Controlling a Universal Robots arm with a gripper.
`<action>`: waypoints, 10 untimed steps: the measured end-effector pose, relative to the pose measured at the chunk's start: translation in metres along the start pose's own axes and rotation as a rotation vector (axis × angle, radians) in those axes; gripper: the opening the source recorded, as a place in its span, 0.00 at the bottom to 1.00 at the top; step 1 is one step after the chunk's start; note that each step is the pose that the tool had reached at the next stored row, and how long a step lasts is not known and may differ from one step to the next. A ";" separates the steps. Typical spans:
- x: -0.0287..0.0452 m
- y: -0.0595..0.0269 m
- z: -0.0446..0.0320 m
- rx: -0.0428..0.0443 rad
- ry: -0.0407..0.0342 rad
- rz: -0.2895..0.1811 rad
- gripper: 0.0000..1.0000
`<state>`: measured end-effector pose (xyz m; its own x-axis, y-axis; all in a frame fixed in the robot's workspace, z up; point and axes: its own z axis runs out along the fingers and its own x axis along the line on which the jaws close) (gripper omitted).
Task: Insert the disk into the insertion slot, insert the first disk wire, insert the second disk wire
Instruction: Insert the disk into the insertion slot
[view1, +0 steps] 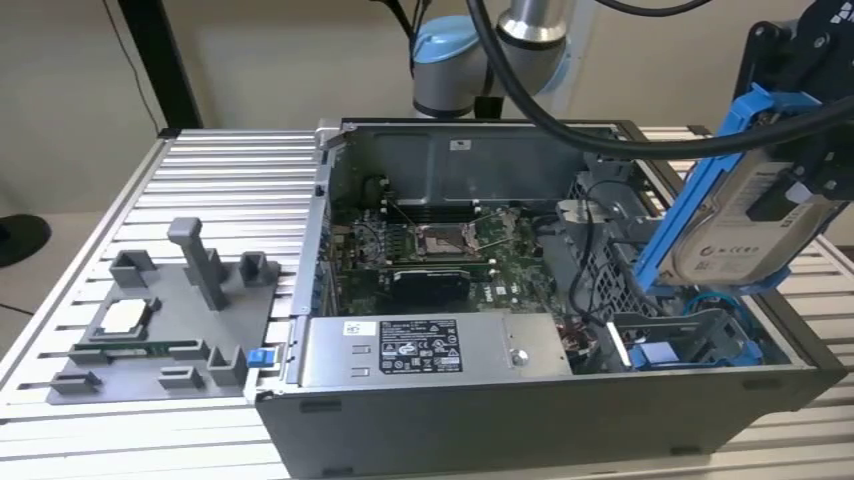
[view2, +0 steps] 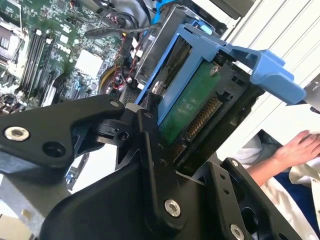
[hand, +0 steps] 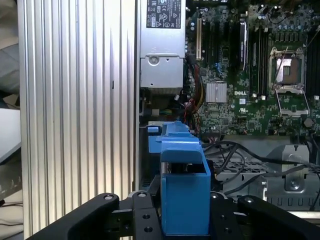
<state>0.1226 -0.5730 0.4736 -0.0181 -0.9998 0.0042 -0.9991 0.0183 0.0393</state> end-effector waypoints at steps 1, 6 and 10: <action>0.0000 -0.0006 0.0001 0.0000 -0.0001 0.000 0.00; 0.0000 -0.0016 0.0002 0.0000 -0.0001 0.000 0.00; 0.0000 -0.0017 0.0002 0.0000 -0.0001 0.000 0.00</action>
<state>0.1243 -0.5730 0.4733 -0.0181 -0.9998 0.0041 -0.9991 0.0183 0.0393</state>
